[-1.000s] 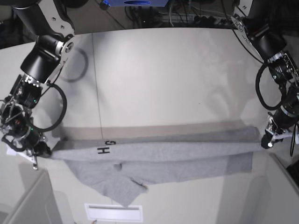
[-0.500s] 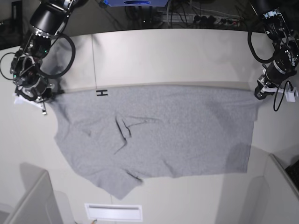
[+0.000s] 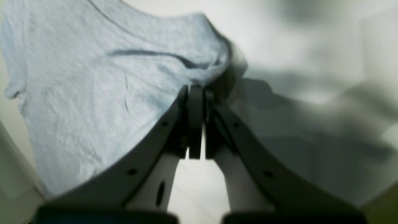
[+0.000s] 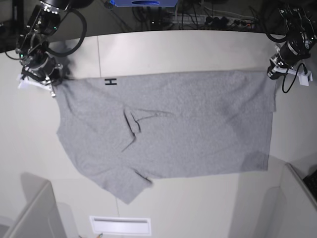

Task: Fold the T-shirt properly
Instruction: 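Lay the shirt flat by pulling both grippers apart along the collar edge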

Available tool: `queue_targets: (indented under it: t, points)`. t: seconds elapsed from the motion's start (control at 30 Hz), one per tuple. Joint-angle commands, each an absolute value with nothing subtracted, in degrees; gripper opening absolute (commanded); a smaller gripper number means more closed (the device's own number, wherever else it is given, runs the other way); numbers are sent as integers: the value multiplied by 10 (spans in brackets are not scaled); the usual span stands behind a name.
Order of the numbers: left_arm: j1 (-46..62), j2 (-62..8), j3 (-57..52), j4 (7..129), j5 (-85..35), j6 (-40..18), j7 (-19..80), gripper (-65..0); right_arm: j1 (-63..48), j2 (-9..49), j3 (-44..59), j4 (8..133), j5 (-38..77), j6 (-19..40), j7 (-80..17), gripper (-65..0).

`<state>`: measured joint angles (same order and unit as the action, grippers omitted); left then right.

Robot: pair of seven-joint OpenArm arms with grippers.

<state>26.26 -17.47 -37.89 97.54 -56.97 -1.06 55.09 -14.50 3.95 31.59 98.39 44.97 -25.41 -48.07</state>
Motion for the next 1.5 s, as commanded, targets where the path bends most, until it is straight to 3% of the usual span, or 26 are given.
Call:
queue_targets:
  t: [0.0,0.3,1.47]
  points:
    - [269,-186,-384,988,-575,-13,544,-650,-148,47,319,998,454,-249,-477,-650]
    - [318,-193,-443,1022,-575,-14,550,-650,-194,53,320,1004,454,-249,-477,-650]
    - [408,-179,-438,1049,-521,-14,560,-650,-300,40,315,1062,454,-249,-481,-650]
